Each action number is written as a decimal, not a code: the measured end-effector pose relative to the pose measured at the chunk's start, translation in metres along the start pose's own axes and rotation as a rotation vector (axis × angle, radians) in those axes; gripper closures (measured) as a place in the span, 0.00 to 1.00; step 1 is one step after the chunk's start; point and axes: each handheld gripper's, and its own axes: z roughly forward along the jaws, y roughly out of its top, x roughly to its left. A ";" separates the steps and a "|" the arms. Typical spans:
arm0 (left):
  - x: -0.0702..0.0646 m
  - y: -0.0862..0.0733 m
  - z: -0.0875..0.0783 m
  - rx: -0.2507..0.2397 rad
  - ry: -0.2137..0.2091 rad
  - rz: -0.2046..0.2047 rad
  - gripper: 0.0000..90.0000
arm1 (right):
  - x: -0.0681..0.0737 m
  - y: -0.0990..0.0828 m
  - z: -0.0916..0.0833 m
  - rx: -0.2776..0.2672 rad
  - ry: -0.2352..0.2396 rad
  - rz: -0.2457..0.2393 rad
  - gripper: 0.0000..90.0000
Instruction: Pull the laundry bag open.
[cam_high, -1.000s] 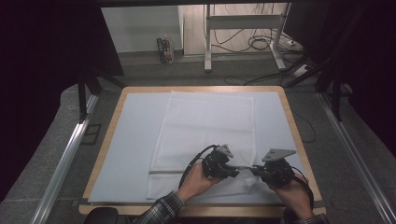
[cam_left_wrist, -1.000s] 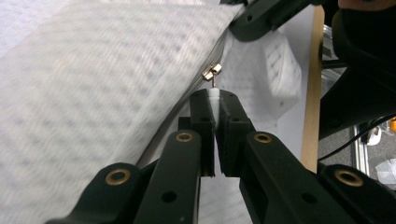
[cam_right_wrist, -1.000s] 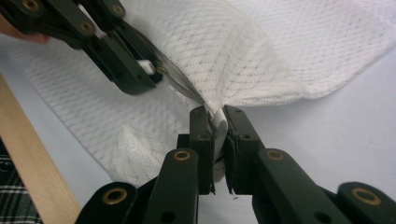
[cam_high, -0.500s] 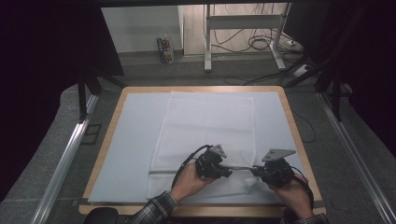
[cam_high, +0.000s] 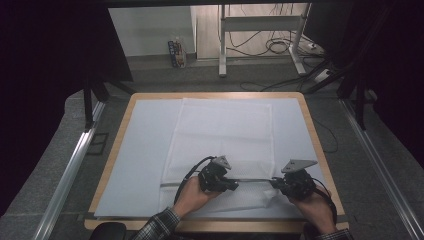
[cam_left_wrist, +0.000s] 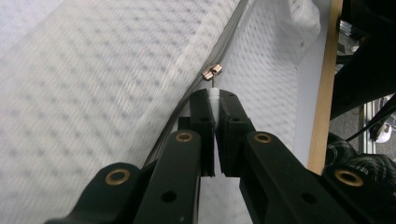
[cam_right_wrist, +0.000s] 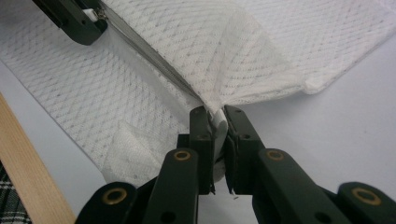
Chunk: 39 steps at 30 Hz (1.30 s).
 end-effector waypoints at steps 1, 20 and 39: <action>0.001 -0.003 -0.002 0.000 0.003 -0.005 0.97 | 0.000 0.000 0.000 0.000 -0.001 -0.002 0.91; 0.010 -0.027 -0.026 -0.013 0.033 -0.046 0.97 | -0.001 -0.001 0.001 -0.002 0.001 -0.009 0.91; 0.018 -0.052 -0.056 -0.028 0.092 -0.098 0.97 | -0.001 -0.001 0.001 -0.007 -0.007 -0.009 0.91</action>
